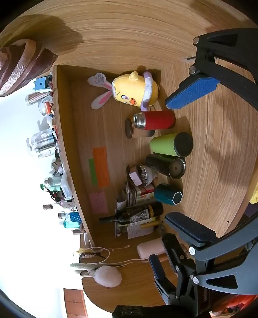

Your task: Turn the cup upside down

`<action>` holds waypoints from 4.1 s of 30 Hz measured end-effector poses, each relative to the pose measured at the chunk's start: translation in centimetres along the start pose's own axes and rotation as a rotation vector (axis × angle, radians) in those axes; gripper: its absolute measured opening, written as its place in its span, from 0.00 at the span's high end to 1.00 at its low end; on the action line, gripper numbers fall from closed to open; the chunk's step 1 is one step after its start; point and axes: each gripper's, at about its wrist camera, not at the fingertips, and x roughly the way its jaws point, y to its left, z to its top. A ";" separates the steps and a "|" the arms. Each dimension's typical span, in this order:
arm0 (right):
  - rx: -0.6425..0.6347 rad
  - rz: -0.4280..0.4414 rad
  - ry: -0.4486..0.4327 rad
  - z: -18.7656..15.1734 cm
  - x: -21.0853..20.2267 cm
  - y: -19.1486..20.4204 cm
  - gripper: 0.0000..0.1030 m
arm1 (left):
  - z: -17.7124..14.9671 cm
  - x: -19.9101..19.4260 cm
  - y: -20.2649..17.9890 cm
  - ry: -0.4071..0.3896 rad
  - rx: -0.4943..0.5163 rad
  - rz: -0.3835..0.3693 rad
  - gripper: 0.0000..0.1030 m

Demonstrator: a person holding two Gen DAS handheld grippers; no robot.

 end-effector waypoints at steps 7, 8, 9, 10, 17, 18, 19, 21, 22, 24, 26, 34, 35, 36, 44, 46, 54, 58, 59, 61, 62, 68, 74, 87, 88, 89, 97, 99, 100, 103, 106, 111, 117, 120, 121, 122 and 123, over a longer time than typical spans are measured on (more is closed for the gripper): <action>0.000 0.000 0.001 0.1 0.0 0.1 0.00 | 0.0 -0.3 0.1 -0.008 0.003 -0.007 0.00; 0.000 0.001 0.001 0.1 0.0 0.1 0.00 | 0.0 -0.3 0.0 -0.010 0.003 -0.005 0.00; -0.001 0.001 0.001 0.1 -0.1 0.1 0.00 | 0.0 -0.4 0.0 -0.012 0.004 -0.004 0.00; -0.001 0.001 0.001 0.1 -0.1 0.1 0.00 | 0.0 -0.5 0.0 -0.014 0.006 -0.004 0.00; -0.001 0.000 -0.001 0.2 -0.2 0.1 0.00 | -0.2 -0.4 0.0 -0.010 0.001 -0.003 0.00; -0.002 0.001 -0.002 0.2 -0.2 0.1 0.00 | -0.2 -0.4 0.0 -0.010 0.000 -0.004 0.00; -0.002 0.001 -0.003 0.2 -0.2 0.1 0.00 | -0.1 -0.4 0.0 -0.010 0.000 -0.004 0.00; -0.003 0.001 -0.004 0.3 -0.4 0.3 0.00 | -0.1 -0.4 0.0 -0.009 0.001 -0.005 0.00; -0.003 0.001 -0.004 0.3 -0.4 0.3 0.00 | -0.1 -0.4 0.0 -0.010 0.001 -0.004 0.00; -0.003 0.003 -0.004 0.2 -0.4 0.3 0.00 | 0.0 -0.4 0.0 -0.010 0.003 -0.002 0.00; -0.005 0.002 -0.004 0.2 -0.4 0.5 0.00 | -0.1 -0.4 0.1 -0.013 0.005 0.000 0.00; -0.009 0.001 -0.006 0.3 -0.6 0.7 0.00 | -0.3 -0.5 0.1 -0.013 0.002 -0.002 0.00; -0.009 0.001 -0.006 0.3 -0.6 0.7 0.00 | -0.3 -0.5 0.1 -0.013 0.002 -0.002 0.00; -0.010 0.002 -0.007 0.3 -0.6 0.7 0.00 | -0.3 -0.5 0.1 -0.012 0.001 -0.003 0.00; -0.010 0.001 -0.008 0.3 -0.5 0.7 0.00 | -0.2 -0.5 0.2 -0.013 0.003 -0.003 0.00; -0.010 0.001 -0.008 0.3 -0.5 0.7 0.00 | -0.2 -0.4 0.2 -0.013 0.003 -0.003 0.00; -0.012 0.001 -0.009 0.2 -0.5 0.7 0.00 | -0.1 -0.5 0.2 -0.012 0.001 -0.003 0.00; -0.011 0.001 -0.009 0.1 -0.5 0.7 0.00 | -0.1 -0.5 0.2 -0.011 0.001 -0.003 0.00; -0.011 0.002 -0.009 0.2 -0.4 0.7 0.00 | -0.1 -0.5 0.2 -0.011 0.001 -0.005 0.00; -0.011 0.001 -0.009 0.3 -0.4 0.7 0.00 | -0.1 -0.4 0.2 -0.012 0.001 -0.004 0.00; -0.011 0.001 -0.009 0.3 -0.4 0.6 0.00 | -0.1 -0.4 0.2 -0.011 0.001 -0.003 0.00; -0.012 0.002 -0.009 0.4 -0.3 0.7 0.00 | -0.3 -0.4 0.2 -0.009 0.000 0.000 0.00; -0.007 0.008 0.011 0.2 1.0 0.5 0.00 | -0.6 0.6 0.7 0.014 -0.011 0.010 0.00; 0.051 -0.006 0.137 -2.0 6.7 -2.7 0.00 | -0.9 16.1 9.6 0.421 -0.256 -0.034 0.00; 0.066 -0.003 0.148 -2.3 7.3 -3.1 0.00 | -0.9 17.5 10.5 0.454 -0.283 -0.029 0.00; 0.079 0.000 0.157 -2.5 7.7 -3.5 0.00 | -1.0 18.8 11.4 0.482 -0.311 -0.018 0.00; 0.137 -0.006 0.213 -3.9 9.7 -5.5 0.00 | -2.3 26.1 14.2 0.652 -0.395 0.006 0.18; 0.149 -0.004 0.218 -4.1 10.0 -5.9 0.00 | -2.5 26.9 14.5 0.673 -0.405 0.005 0.18; 0.153 -0.001 0.221 -4.2 10.0 -6.0 0.00 | -2.9 27.2 14.7 0.683 -0.424 0.000 0.22; 0.162 0.004 0.223 -4.4 10.1 -6.1 0.00 | -3.6 27.9 15.3 0.708 -0.467 -0.034 0.31; 0.165 0.013 0.227 -4.6 10.1 -6.1 0.00 | -3.8 27.2 15.5 0.700 -0.498 -0.052 0.32; 0.155 0.027 0.231 -5.0 9.7 -5.3 0.00 | -3.9 24.5 14.8 0.697 -0.498 -0.066 0.33; 0.135 0.040 0.237 -5.6 8.8 -4.4 0.00 | -4.9 21.5 11.7 0.693 -0.462 -0.104 0.33; 0.134 0.047 0.238 -5.8 8.1 -4.0 0.00 | -5.4 19.9 9.5 0.687 -0.442 -0.133 0.33; 0.132 0.048 0.239 -5.9 7.8 -3.8 0.00 | -5.6 19.3 8.6 0.686 -0.436 -0.146 0.33; 0.128 0.047 0.238 -6.1 7.5 -3.6 0.00 | -5.7 18.8 8.0 0.686 -0.434 -0.157 0.33; 0.125 0.046 0.238 -6.2 7.2 -3.5 0.00 | -5.9 18.2 7.0 0.685 -0.431 -0.173 0.33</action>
